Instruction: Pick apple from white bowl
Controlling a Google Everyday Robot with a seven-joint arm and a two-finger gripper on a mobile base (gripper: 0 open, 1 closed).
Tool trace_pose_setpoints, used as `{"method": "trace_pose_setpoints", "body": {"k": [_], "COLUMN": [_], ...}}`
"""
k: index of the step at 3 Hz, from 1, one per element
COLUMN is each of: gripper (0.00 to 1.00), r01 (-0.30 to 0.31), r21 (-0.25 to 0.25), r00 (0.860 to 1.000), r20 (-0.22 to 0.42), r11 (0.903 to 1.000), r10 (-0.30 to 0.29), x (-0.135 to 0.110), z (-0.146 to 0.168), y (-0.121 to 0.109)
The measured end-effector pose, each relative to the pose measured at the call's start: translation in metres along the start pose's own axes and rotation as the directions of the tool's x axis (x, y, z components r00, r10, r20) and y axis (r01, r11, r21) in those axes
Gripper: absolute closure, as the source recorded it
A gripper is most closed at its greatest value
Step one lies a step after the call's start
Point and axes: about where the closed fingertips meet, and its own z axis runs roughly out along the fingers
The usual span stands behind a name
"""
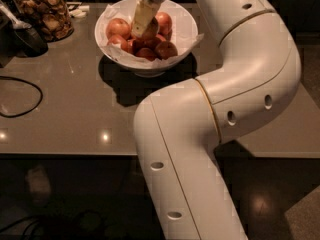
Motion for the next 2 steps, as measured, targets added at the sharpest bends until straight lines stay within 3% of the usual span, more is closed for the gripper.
{"method": "trace_pose_setpoints", "body": {"k": [2], "gripper": [1.0], "r01": [0.018], "r21": [0.024], "r00": [0.999], "r20": [0.045], "r11": [0.9996], "r10": [-0.019], "x": [-0.015], "z": [-0.042], "y": [0.012]}}
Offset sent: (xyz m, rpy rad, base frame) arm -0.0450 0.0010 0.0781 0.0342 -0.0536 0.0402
